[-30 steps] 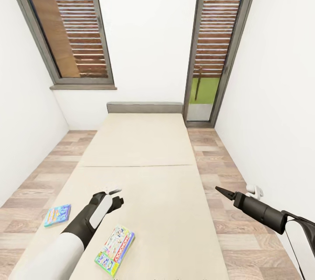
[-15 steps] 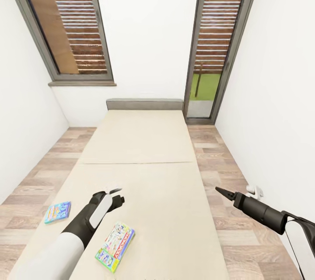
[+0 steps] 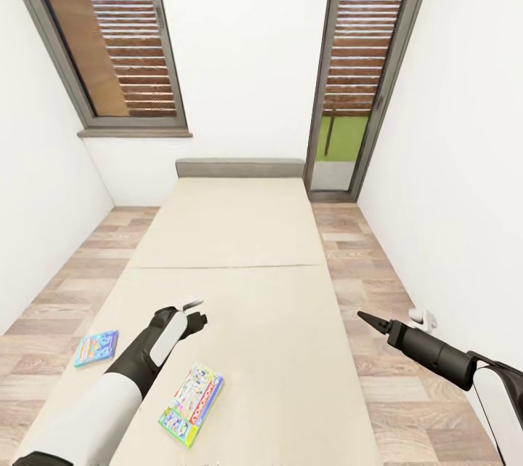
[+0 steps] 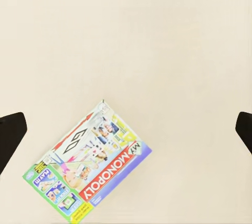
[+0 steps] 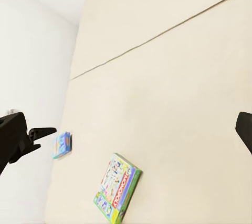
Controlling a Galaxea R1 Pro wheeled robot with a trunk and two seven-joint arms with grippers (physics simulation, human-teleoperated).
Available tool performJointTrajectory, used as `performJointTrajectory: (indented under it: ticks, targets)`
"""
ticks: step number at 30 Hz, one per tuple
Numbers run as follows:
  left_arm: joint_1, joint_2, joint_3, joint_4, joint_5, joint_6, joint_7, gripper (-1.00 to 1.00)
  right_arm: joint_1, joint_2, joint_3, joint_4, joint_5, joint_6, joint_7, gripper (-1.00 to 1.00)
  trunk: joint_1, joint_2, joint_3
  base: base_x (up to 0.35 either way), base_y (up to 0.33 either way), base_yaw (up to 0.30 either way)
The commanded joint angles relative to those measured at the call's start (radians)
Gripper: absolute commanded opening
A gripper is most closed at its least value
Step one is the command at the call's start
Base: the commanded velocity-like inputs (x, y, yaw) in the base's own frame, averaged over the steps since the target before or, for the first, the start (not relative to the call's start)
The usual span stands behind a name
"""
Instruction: Put all the toys in the child's room - the three board games (two on the bed and one on the table), the two jigsaw puzzles on the table, and the tennis ball on the table - inside the toy box on the table in the child's room.
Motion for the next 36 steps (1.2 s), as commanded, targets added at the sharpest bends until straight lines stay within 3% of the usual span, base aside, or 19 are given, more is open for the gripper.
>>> performJointTrajectory:
  ticks: [1, 12, 36]
  targets:
    - [-0.002, -0.001, -0.003, -0.001, 0.007, -0.002, 0.009, 1.0, -0.001, 0.0, -0.001, 0.0, 0.003, 0.005, 0.005, 1.0, 0.001, -0.002, -0.004, 0.0, 0.0, 0.0]
    - [-0.005, -0.016, -0.089, 0.004, -0.012, -0.055, -0.026, 1.0, 0.0, 0.0, -0.001, 0.0, 0.003, 0.005, 0.005, 1.0, 0.001, -0.002, -0.022, 0.0, 0.0, 0.0]
    - [-0.006, -0.007, -0.1, 0.004, -0.016, -0.084, -0.035, 1.0, 0.0, 0.0, -0.001, 0.0, 0.003, 0.005, 0.005, 1.0, 0.001, -0.002, -0.061, 0.0, 0.0, 0.0]
